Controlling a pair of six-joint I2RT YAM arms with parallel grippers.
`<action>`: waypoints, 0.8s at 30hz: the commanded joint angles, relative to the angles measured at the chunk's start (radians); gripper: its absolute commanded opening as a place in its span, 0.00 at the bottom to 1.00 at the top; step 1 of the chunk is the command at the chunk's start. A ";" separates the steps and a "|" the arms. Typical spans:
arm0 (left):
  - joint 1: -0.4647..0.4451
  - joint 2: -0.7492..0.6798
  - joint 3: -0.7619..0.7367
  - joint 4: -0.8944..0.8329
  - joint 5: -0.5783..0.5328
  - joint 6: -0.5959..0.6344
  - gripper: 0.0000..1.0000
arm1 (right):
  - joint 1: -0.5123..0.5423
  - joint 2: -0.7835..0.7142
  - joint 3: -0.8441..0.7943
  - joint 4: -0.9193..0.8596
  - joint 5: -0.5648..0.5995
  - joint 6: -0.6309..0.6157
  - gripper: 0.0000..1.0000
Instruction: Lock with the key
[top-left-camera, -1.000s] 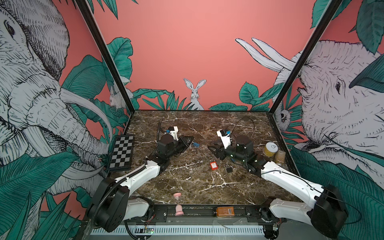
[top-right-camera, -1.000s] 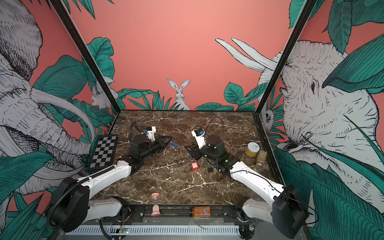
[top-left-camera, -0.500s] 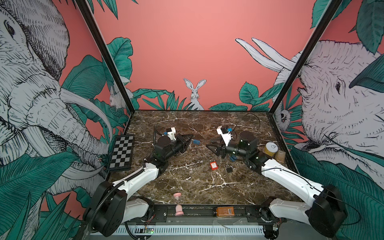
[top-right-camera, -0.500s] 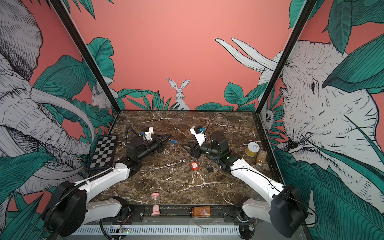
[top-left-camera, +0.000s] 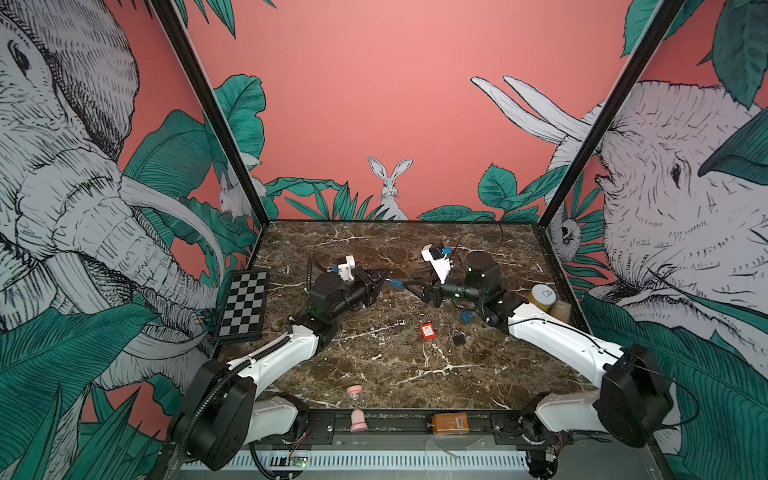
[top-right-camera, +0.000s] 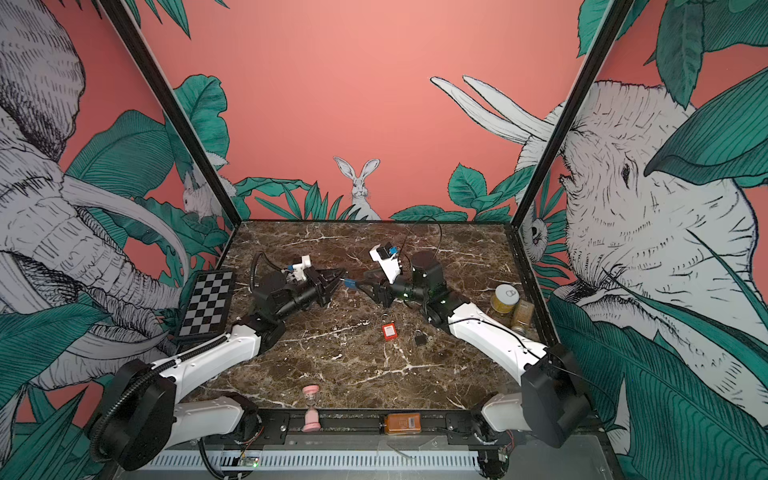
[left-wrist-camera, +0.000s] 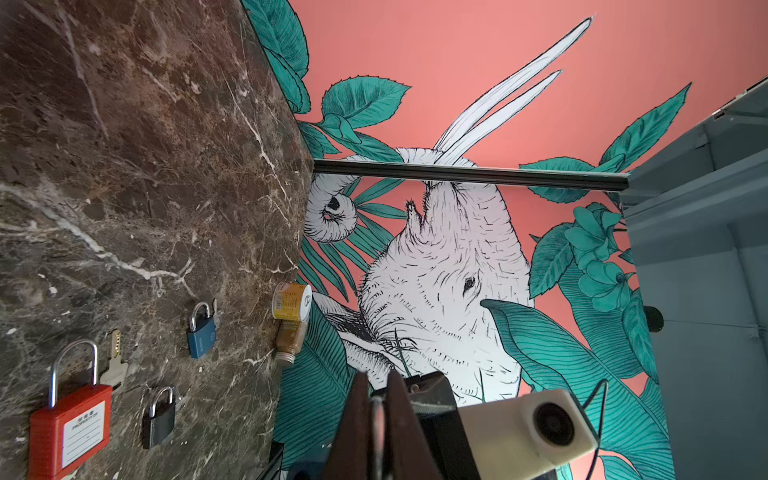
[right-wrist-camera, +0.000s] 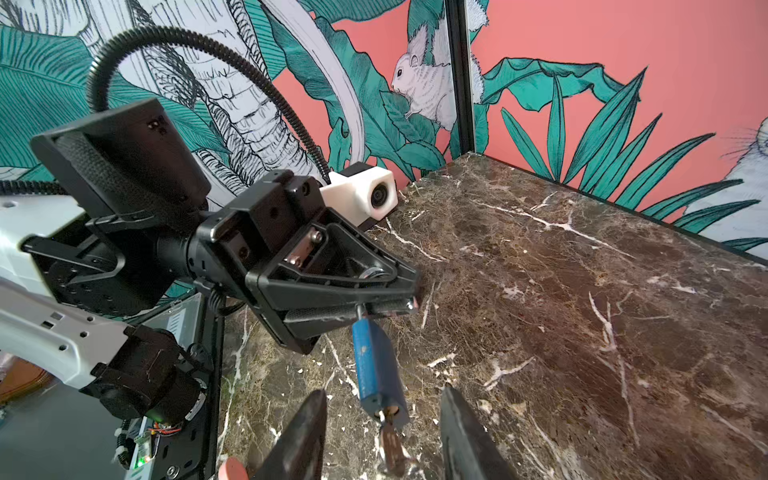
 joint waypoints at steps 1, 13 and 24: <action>-0.005 -0.013 0.028 0.085 0.012 -0.028 0.00 | 0.017 0.014 0.025 0.052 -0.032 0.010 0.42; -0.008 -0.004 0.046 0.088 0.032 -0.031 0.00 | 0.053 0.071 0.036 0.070 -0.002 0.028 0.35; -0.009 0.008 0.043 0.094 0.033 -0.031 0.00 | 0.053 0.051 0.025 0.066 0.034 0.026 0.32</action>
